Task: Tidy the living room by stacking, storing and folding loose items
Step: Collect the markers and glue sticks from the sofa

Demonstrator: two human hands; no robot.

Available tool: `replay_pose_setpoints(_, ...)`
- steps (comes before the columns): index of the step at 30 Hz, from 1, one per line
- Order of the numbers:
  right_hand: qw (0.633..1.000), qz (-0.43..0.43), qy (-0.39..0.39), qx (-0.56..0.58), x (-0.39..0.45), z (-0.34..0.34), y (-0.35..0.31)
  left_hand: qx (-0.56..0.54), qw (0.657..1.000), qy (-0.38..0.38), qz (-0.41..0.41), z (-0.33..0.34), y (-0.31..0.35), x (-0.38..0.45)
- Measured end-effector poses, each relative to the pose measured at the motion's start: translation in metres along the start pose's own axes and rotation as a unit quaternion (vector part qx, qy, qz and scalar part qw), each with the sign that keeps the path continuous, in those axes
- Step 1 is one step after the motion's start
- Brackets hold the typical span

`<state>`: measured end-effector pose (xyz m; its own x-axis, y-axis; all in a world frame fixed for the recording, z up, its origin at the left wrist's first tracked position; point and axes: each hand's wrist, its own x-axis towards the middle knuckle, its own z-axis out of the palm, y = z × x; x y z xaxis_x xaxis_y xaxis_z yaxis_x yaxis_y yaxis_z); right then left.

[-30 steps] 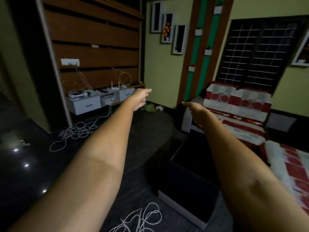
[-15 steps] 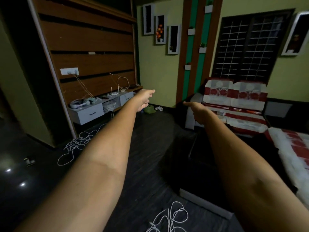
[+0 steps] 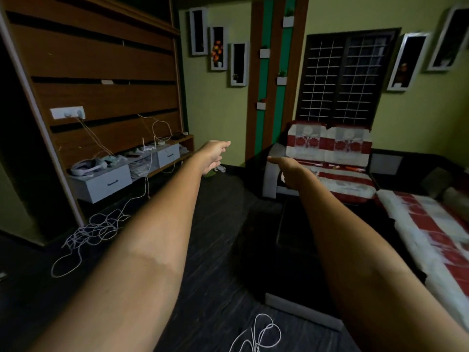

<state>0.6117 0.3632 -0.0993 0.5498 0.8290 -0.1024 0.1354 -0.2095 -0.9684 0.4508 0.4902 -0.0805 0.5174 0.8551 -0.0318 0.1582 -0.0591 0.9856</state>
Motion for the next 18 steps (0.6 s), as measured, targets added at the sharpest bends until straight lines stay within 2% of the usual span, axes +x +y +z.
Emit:
replay_pose_setpoints(11,1.000,-0.001,0.007,-0.025,0.116,-0.005,-0.024,-0.007,1.000,-0.026,0.008,-0.002,0.012,0.114)
replay_pose_setpoints(18,0.998,0.022,0.056,-0.028,0.212,0.002,-0.008,-0.013,0.996,-0.082,0.019,-0.003,0.001,0.224)
